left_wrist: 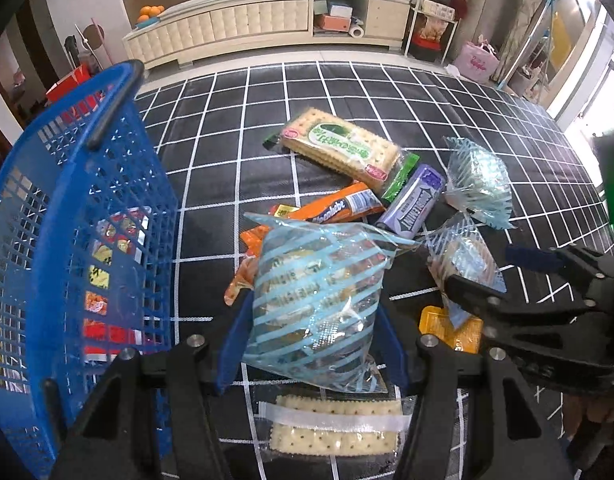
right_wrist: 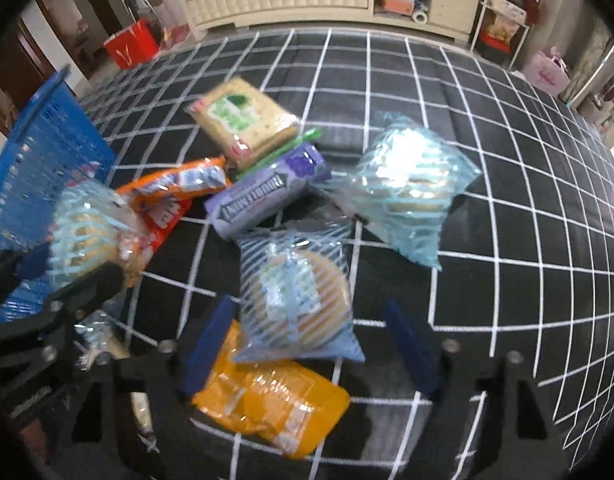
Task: Organize snacks
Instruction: 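Grasp a blue-striped bread bag with the left gripper while the right grasps another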
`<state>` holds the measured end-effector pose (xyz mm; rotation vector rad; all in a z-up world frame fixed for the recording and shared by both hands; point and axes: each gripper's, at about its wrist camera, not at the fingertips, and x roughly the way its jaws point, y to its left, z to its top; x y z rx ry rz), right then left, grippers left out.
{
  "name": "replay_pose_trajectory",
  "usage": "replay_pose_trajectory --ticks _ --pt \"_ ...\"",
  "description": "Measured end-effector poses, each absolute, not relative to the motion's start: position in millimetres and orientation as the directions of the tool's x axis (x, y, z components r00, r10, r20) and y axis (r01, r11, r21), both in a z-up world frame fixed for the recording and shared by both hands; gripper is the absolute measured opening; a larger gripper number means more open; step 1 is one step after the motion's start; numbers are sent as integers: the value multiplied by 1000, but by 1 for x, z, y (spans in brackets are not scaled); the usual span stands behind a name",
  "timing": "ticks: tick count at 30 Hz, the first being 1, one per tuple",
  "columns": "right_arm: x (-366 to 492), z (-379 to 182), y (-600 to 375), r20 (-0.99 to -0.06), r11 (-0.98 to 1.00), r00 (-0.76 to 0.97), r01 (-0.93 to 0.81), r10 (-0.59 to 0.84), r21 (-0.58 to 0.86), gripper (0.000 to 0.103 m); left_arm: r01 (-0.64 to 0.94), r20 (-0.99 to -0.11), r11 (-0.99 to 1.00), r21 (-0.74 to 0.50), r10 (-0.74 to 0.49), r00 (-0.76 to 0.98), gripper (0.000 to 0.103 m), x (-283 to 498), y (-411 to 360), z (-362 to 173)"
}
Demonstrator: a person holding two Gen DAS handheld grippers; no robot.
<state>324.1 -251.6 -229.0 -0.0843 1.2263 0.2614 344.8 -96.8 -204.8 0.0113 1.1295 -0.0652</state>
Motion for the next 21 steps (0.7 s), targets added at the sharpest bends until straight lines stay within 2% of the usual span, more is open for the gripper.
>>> replay_pose_trajectory --ticks 4,5,6,12,21 --pt "328 -236 -249 -934 963 313 -251 173 95 68 65 -909 998 -5 -32 416 56 350 -101 -211" --pt "327 -236 -248 -933 961 315 -261 174 91 60 66 -909 998 -4 -31 415 56 351 -102 -212" --pt "326 -235 -247 -932 960 322 -270 167 79 59 65 -910 998 -4 -30 414 56 351 -103 -213" --pt "312 -222 -260 -925 966 336 -237 180 102 58 70 -903 998 -4 -34 428 56 344 -108 -203" --pt "265 -144 -264 -872 967 447 -237 198 98 58 124 -858 992 -13 -75 508 56 308 -115 -145"
